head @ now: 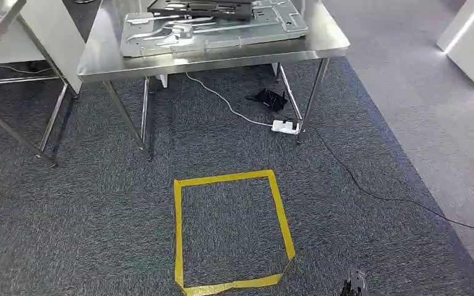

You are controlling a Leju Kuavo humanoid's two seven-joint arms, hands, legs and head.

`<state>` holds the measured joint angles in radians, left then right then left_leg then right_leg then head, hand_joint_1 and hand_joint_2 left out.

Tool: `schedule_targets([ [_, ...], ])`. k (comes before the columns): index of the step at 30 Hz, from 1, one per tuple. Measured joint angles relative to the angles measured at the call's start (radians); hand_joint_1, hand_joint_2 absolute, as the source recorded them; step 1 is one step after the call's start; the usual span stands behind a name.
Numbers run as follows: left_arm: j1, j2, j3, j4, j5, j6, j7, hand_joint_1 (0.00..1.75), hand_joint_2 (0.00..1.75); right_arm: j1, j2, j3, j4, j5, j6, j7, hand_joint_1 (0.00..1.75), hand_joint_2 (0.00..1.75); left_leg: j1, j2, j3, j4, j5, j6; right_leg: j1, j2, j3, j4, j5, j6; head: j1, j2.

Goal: Take the parts from the cabinet and place them on the table.

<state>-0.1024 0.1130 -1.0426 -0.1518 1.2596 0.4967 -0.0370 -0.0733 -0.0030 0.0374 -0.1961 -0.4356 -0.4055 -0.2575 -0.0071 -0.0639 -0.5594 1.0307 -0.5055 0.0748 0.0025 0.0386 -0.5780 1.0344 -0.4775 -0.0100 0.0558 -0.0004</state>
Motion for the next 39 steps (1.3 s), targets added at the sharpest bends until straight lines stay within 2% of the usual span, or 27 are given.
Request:
schedule_targets([
  [2,-0.002,-0.003,0.0,0.0,-0.001,0.0,0.0,0.0,0.0,-0.003,-0.002,-0.003,0.0,-0.001,-0.002,0.0,0.0,0.0,-0.012,0.008,0.001,-0.013,0.007,0.001,-0.016,0.017,-0.007,-0.003,0.006,0.009,-0.005,0.0],
  [4,-0.002,-0.003,0.001,0.0,-0.002,0.0,-0.001,0.0,0.0,0.0,-0.002,-0.004,0.002,-0.002,-0.002,0.0,0.0,0.0,-0.008,0.024,0.013,-0.041,0.017,0.004,-0.01,0.034,-0.001,-0.02,0.014,0.023,-0.007,0.0],
  [5,-0.003,-0.004,0.001,0.0,-0.003,0.0,-0.002,0.0,0.0,0.001,-0.003,-0.004,0.002,-0.002,-0.003,0.0,0.0,0.0,0.005,0.041,0.03,-0.071,0.032,-0.011,-0.011,0.017,0.001,-0.011,0.009,0.023,-0.005,0.0],
  [6,-0.003,-0.005,0.001,-0.001,-0.003,-0.001,-0.002,0.0,0.0,0.001,-0.002,-0.004,0.003,-0.003,-0.002,0.0,0.0,0.0,0.004,0.045,0.04,-0.087,0.035,-0.008,-0.007,-0.011,-0.012,0.017,-0.015,0.028,0.0,0.0],
  [7,-0.003,-0.005,0.001,-0.001,-0.003,-0.002,-0.002,0.0,0.0,0.0,-0.002,-0.005,0.003,-0.003,-0.002,0.0,0.0,0.0,0.005,0.058,0.042,-0.089,0.037,-0.007,-0.01,-0.021,-0.045,0.082,-0.054,0.032,0.0,0.0],
  [9,-0.002,-0.005,0.001,-0.001,-0.003,-0.003,-0.002,0.0,0.0,-0.001,-0.002,-0.006,0.003,-0.004,-0.003,0.0,0.0,0.0,0.005,0.077,0.042,-0.084,0.031,-0.01,-0.017,-0.027,-0.118,0.225,-0.11,0.042,0.0,0.0],
  [10,-0.003,-0.006,0.001,-0.001,-0.003,-0.005,-0.005,0.0,0.0,0.001,-0.002,-0.006,0.003,-0.003,-0.004,0.0,0.0,0.0,0.006,0.085,0.042,-0.08,0.026,-0.011,-0.021,-0.028,-0.137,0.258,-0.11,0.048,0.001,0.0],
  [11,-0.002,-0.008,0.001,-0.001,-0.003,-0.007,-0.008,0.0,0.0,0.003,-0.003,-0.007,0.004,-0.003,-0.005,0.0,0.0,0.0,0.008,0.095,0.043,-0.073,0.021,-0.015,-0.025,-0.03,-0.131,0.242,-0.086,0.054,0.0,0.0],
  [12,-0.002,-0.01,0.001,-0.001,-0.003,-0.01,-0.011,0.0,0.0,0.003,-0.003,-0.007,0.005,-0.003,-0.008,0.0,0.0,0.0,0.011,0.104,0.043,-0.064,0.013,-0.021,-0.029,-0.036,-0.104,0.184,-0.045,0.06,0.001,0.0],
  [14,-0.003,-0.014,0.001,-0.001,-0.006,-0.013,-0.018,0.0,0.0,0.002,-0.003,-0.007,0.005,0.005,-0.018,0.005,0.0,0.0,0.016,0.123,0.043,-0.039,-0.008,-0.036,-0.034,-0.078,-0.016,0.007,0.032,0.067,0.001,0.0],
  [15,-0.003,-0.012,0.001,-0.001,-0.006,-0.013,-0.021,0.0,0.0,-0.001,-0.002,-0.007,0.005,0.009,-0.019,0.008,0.0,0.0,0.01,0.129,0.039,-0.032,-0.016,-0.046,-0.021,-0.093,-0.017,0.012,0.011,0.056,0.002,0.0],
  [16,-0.003,-0.012,0.001,-0.001,-0.006,-0.014,-0.024,0.0,0.0,-0.002,-0.002,-0.007,0.005,0.012,-0.021,0.009,0.0,0.0,0.006,0.134,0.039,-0.018,-0.024,-0.053,-0.025,-0.083,-0.02,0.003,0.018,0.044,0.0,0.0],
  [19,-0.006,-0.014,0.002,-0.001,-0.006,-0.015,-0.022,0.0,0.0,0.0,-0.002,-0.007,0.006,0.022,-0.029,0.021,0.0,0.0,0.009,0.157,0.047,-0.026,-0.025,-0.066,-0.022,-0.056,-0.026,0.006,0.017,0.025,0.0,0.0],
  [20,-0.008,-0.016,0.002,-0.002,-0.006,-0.015,-0.016,0.0,0.0,-0.001,-0.002,-0.007,0.006,0.025,-0.034,0.028,0.0,0.0,0.011,0.149,0.043,-0.021,-0.037,-0.073,-0.029,-0.048,-0.022,0.0,0.021,0.017,-0.002,0.0],
  [22,-0.008,-0.02,0.002,-0.003,-0.01,-0.016,-0.004,0.0,0.0,-0.002,-0.002,-0.007,0.007,0.029,-0.038,0.036,0.0,0.0,0.016,0.089,0.008,0.069,-0.098,-0.08,-0.03,-0.033,-0.024,-0.002,0.023,0.01,-0.01,0.0],
  [24,-0.004,-0.021,0.002,-0.003,-0.014,-0.016,0.008,0.0,0.0,-0.003,-0.002,-0.007,0.007,0.037,-0.039,0.04,0.0,0.0,0.017,0.074,-0.072,0.233,-0.166,-0.083,-0.028,-0.012,-0.026,-0.002,0.023,0.009,-0.01,0.0],
  [25,-0.003,-0.023,0.002,-0.003,-0.016,-0.016,0.013,0.0,0.0,-0.003,-0.002,-0.007,0.007,0.041,-0.042,0.044,0.0,0.0,0.017,0.074,-0.098,0.278,-0.171,-0.083,-0.027,-0.001,-0.026,-0.002,0.023,0.009,-0.01,0.0],
  [26,-0.002,-0.024,0.002,-0.003,-0.019,-0.019,0.014,0.0,0.0,-0.002,-0.002,-0.007,0.008,0.045,-0.046,0.049,0.0,0.0,0.017,0.073,-0.102,0.276,-0.152,-0.081,-0.026,0.012,-0.026,-0.001,0.023,0.009,-0.01,0.0],
  [27,-0.002,-0.026,0.002,-0.003,-0.024,-0.021,0.018,0.0,0.0,-0.002,-0.003,-0.007,0.008,0.048,-0.051,0.056,0.0,0.0,0.017,0.072,-0.085,0.229,-0.113,-0.077,-0.026,0.026,-0.025,0.0,0.023,0.009,-0.01,0.0],
  [29,-0.002,-0.029,0.002,-0.003,-0.03,-0.024,0.02,0.0,0.0,-0.003,-0.003,-0.007,0.008,0.055,-0.058,0.063,0.0,0.0,0.017,0.046,-0.013,0.064,-0.019,-0.066,-0.026,0.052,-0.022,0.0,0.024,0.01,-0.01,0.0],
  [30,-0.002,-0.029,0.002,-0.003,-0.032,-0.026,0.021,0.0,0.0,-0.003,-0.003,-0.007,0.008,0.058,-0.059,0.066,0.0,0.0,0.019,-0.013,0.015,0.002,-0.016,-0.057,-0.029,0.064,-0.023,0.0,0.026,0.014,-0.009,0.0],
  [31,0.0,-0.03,0.002,-0.003,-0.032,-0.026,0.022,0.0,0.0,-0.008,-0.003,-0.007,0.008,0.059,-0.06,0.068,0.0,0.0,0.019,-0.021,0.019,-0.017,-0.016,-0.056,-0.027,0.077,-0.029,0.003,0.028,0.021,-0.007,0.0],
  [34,-0.004,-0.032,0.002,-0.003,-0.036,-0.027,0.025,0.0,0.0,-0.003,-0.003,-0.007,0.009,0.061,-0.062,0.072,0.0,0.0,0.01,0.01,0.022,-0.014,-0.013,-0.049,-0.038,0.11,-0.036,-0.013,0.043,0.046,-0.01,0.0],
  [35,-0.005,-0.038,0.002,-0.004,-0.039,-0.031,0.029,0.0,0.0,-0.001,-0.006,-0.007,0.01,0.062,-0.066,0.073,0.0,0.0,0.023,0.026,0.026,-0.038,0.0,-0.038,-0.031,0.108,-0.035,-0.012,0.043,0.051,-0.009,0.0],
  [36,-0.006,-0.039,0.002,-0.004,-0.045,-0.033,0.035,0.0,0.0,0.001,-0.005,-0.006,0.01,0.064,-0.069,0.075,0.0,0.0,0.02,0.041,0.035,-0.047,0.006,-0.033,-0.026,0.042,-0.042,0.002,0.031,0.052,-0.005,0.0],
  [37,-0.005,-0.039,0.002,-0.004,-0.048,-0.035,0.041,0.0,0.0,-0.001,-0.006,-0.006,0.01,0.067,-0.073,0.076,0.0,0.0,0.017,0.055,0.036,-0.051,0.009,-0.022,-0.026,-0.007,-0.066,0.054,-0.009,0.056,0.003,0.0],
  [39,-0.001,-0.041,0.002,-0.004,-0.056,-0.041,0.048,0.0,0.0,-0.008,-0.011,-0.004,0.01,0.074,-0.074,0.077,0.0,0.0,0.011,0.084,0.033,-0.048,0.008,-0.017,-0.025,-0.029,-0.132,0.198,-0.081,0.062,0.003,0.0],
])
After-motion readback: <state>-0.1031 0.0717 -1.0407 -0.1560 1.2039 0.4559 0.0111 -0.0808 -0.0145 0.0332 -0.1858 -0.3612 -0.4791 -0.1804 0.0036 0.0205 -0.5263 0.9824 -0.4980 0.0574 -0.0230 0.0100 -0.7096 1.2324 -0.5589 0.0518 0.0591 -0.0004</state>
